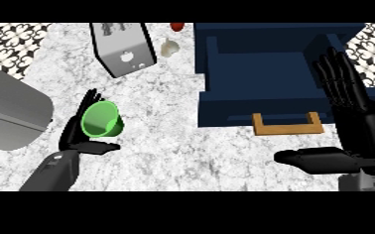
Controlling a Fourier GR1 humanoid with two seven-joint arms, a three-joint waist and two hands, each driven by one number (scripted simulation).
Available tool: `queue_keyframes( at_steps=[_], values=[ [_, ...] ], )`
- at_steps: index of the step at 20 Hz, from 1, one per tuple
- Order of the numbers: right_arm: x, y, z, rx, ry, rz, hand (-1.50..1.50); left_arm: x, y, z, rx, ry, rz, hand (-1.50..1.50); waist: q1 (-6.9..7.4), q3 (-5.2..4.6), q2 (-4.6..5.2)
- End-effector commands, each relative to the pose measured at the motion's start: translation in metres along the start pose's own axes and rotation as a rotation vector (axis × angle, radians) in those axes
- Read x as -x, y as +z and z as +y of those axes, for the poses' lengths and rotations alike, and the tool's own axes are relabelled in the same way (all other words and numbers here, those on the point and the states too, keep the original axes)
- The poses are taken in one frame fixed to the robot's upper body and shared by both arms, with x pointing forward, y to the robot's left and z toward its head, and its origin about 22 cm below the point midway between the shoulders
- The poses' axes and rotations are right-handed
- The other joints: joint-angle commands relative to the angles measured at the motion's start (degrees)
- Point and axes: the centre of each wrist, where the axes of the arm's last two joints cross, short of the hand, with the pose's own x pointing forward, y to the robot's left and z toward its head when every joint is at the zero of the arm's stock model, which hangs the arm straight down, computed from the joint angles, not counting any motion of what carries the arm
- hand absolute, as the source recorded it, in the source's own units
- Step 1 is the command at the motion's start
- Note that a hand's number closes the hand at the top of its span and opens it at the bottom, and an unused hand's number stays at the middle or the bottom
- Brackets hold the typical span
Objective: Pick up the cup, place it into the drawer and close the drawer
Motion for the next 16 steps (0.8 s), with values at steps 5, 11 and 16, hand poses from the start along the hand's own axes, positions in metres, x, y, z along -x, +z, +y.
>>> queue_keyframes(
  at_steps=[5,11,16],
  values=[
    [0.006,-0.006,0.002,-0.003,-0.028,0.003,-1.5,0.013,-0.001,-0.027,0.119,0.237,-0.125,1.5,0.24,-0.04,0.1],
    [0.013,0.011,0.001,-0.008,-0.021,0.011,-1.5,0.01,-0.011,-0.034,0.169,0.343,-0.121,1.5,-0.16,0.0,0.03],
    [0.014,0.004,-0.002,0.004,0.007,0.003,-1.5,0.0,-0.011,-0.015,0.009,0.3,-0.235,1.5,0.58,0.05,-0.08]
  ],
)
